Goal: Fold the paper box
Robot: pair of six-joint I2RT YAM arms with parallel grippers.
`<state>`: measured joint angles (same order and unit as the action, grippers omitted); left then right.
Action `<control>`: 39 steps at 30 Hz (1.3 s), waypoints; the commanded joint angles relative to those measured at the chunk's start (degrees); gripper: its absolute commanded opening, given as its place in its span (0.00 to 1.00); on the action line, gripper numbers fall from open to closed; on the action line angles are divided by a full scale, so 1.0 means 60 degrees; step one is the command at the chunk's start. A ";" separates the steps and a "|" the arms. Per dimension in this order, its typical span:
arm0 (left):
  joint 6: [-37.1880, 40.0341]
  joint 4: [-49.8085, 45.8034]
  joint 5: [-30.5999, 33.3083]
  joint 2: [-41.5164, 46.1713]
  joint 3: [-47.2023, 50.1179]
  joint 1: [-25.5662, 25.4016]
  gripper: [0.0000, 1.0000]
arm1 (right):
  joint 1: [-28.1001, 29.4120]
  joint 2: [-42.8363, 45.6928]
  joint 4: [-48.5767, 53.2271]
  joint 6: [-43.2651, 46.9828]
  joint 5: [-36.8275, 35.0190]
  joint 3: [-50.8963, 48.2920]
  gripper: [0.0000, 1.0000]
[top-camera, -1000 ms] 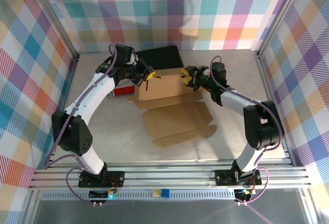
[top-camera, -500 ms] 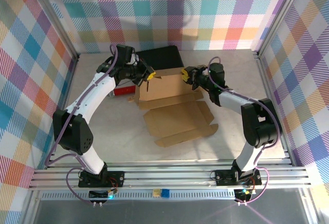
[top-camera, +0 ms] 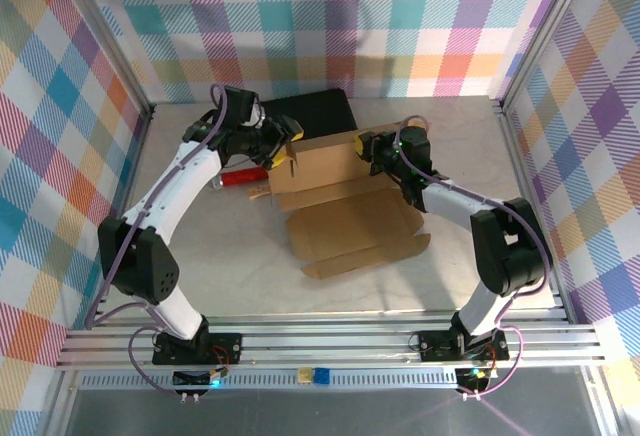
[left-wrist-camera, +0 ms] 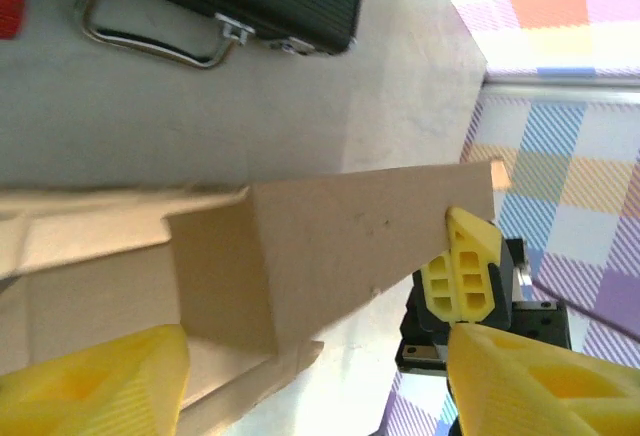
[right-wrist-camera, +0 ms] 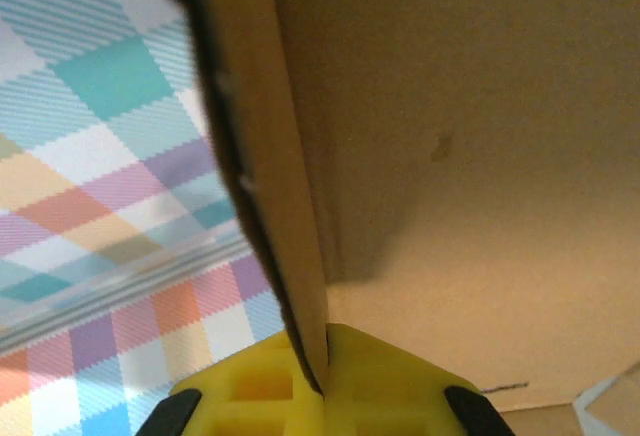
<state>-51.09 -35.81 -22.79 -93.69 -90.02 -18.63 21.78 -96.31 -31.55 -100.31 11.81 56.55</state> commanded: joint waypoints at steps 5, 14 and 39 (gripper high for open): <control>0.1705 -0.1461 0.1974 0.2726 0.1518 0.0234 0.61 | 0.0091 0.0530 0.0956 -0.0366 -0.0979 0.0184 0.00; 0.1508 0.1964 0.1315 0.4965 0.6590 0.0029 0.41 | 0.0092 0.0810 0.2618 -0.0754 -0.1080 0.0771 0.00; -0.0189 1.2484 0.1773 0.0210 0.9554 0.0213 0.25 | -0.0415 0.1583 0.7177 -0.0726 -0.0714 0.3152 0.00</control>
<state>-47.35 27.29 -12.91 -89.80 -32.82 -18.09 19.81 -87.37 9.43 -103.33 6.46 72.79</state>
